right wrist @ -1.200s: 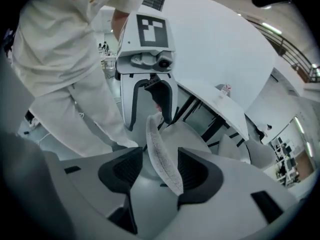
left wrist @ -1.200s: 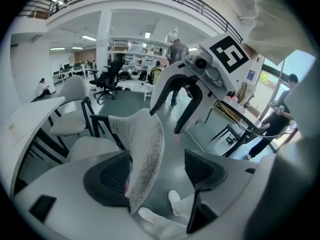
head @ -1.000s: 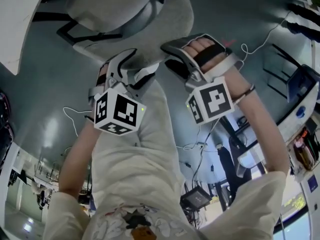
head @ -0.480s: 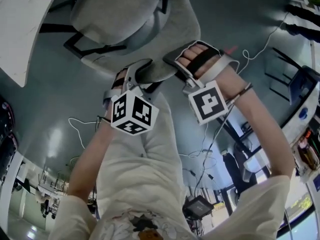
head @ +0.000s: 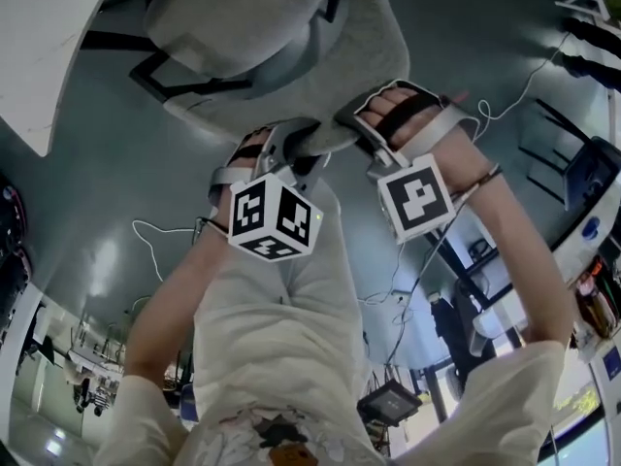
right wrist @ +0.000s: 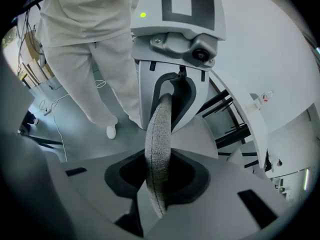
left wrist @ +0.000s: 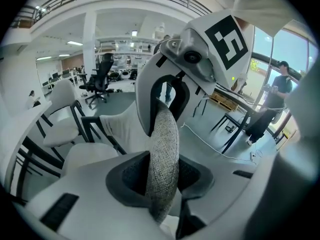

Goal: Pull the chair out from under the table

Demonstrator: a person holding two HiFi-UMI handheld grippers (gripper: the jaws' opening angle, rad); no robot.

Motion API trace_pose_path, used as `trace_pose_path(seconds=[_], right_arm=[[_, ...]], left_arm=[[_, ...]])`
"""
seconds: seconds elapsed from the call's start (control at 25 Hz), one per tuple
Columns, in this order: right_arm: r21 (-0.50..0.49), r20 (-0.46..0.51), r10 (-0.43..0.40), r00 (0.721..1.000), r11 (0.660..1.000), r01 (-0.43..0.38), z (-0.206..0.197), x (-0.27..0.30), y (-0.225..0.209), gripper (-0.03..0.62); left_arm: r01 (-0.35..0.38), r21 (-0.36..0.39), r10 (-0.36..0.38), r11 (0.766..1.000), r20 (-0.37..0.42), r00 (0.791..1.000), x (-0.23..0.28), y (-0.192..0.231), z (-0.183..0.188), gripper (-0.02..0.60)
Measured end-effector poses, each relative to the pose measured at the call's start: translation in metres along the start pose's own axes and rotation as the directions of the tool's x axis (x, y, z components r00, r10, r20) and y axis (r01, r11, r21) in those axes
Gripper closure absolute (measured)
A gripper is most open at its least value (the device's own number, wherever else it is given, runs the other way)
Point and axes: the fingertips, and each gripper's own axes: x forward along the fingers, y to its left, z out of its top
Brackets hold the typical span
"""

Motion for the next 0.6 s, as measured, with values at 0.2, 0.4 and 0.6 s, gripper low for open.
trace_pose_path(seconds=[0.2,0.4,0.6], right_arm=[[0.024,-0.005,0.000,1.000,1.000,0.001,0.002,0.000,0.004,0.505],[0.043,-0.011,0.005,1.000,0.999,-0.004,0.006,-0.006,0.002,0.505],[0.064,-0.023,0.014,1.000,0.998,-0.013,0.005,-0.010,0.008,0.505]], left_arm=[[0.020,-0.001,-0.020,1.000,-0.001,1.000,0.000,-0.004,-0.002,0.466],[0.063,-0.003,-0.063,0.998,-0.007,0.998,-0.005,-0.009,0.001,0.466],[0.091,-0.002,-0.091,0.996,-0.005,0.996,-0.004,-0.015,0.004,0.466]])
